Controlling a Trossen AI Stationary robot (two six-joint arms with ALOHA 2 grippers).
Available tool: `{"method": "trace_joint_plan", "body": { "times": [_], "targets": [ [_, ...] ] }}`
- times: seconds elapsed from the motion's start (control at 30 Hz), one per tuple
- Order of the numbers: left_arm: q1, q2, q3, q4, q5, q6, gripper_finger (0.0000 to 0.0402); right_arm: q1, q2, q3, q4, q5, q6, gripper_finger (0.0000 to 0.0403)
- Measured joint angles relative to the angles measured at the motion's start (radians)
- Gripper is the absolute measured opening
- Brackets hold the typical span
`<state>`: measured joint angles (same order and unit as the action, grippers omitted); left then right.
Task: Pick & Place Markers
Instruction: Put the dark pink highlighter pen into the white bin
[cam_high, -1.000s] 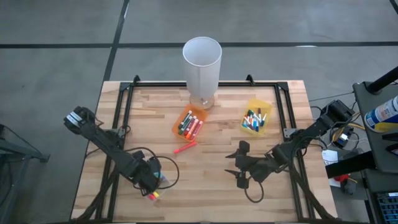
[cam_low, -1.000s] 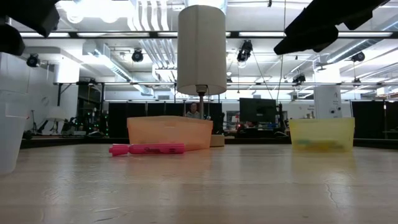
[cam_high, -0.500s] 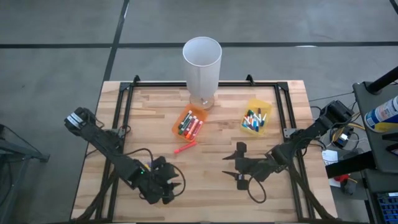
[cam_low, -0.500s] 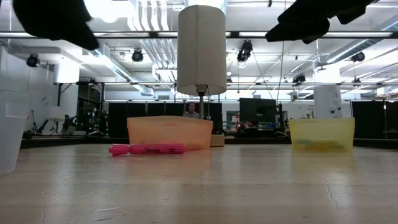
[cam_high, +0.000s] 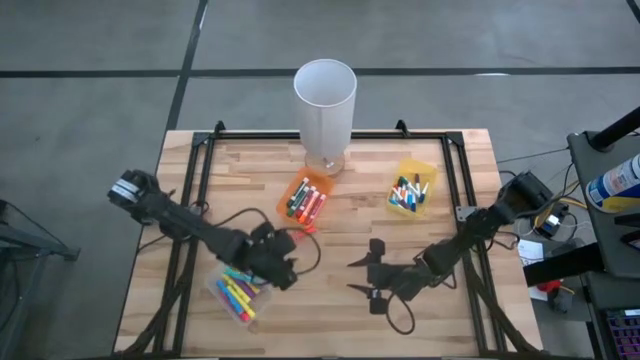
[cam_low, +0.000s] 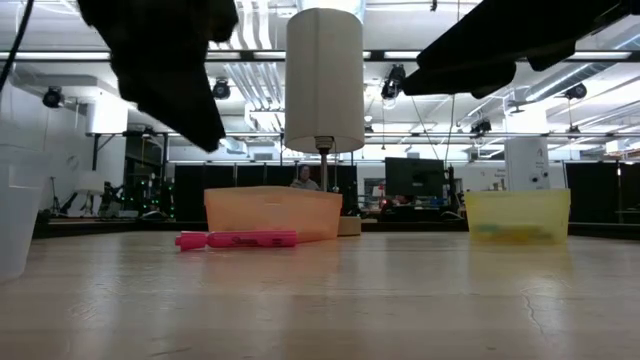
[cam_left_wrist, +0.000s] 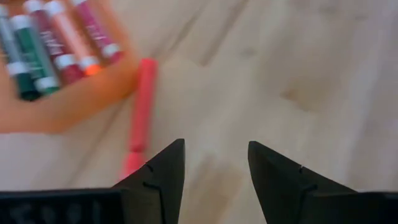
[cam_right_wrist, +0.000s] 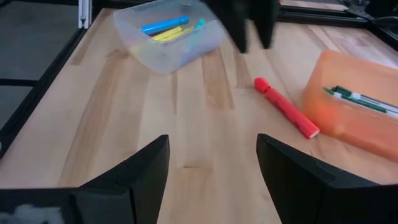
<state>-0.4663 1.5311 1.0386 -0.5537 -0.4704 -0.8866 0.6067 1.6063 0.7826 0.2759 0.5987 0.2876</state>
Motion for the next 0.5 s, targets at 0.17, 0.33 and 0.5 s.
{"method": "trace_joint_plan", "body": {
  "times": [0.17, 0.33, 0.5],
  "targets": [
    [0.098, 0.0, -0.018, -0.08, 0.045, 0.071, 0.017, 0.003, 0.032, 0.018, 0.004, 0.0, -0.002, 0.0233],
    [0.186, 0.011, -0.037, -0.072, 0.141, 0.11, 0.017, 0.002, 0.031, 0.019, -0.001, 0.003, -0.015, 0.0233],
    [0.24, 0.03, -0.047, -0.067, 0.182, 0.155, 0.017, 0.002, 0.025, 0.019, -0.004, 0.004, -0.046, 0.0233]
  ]
}}
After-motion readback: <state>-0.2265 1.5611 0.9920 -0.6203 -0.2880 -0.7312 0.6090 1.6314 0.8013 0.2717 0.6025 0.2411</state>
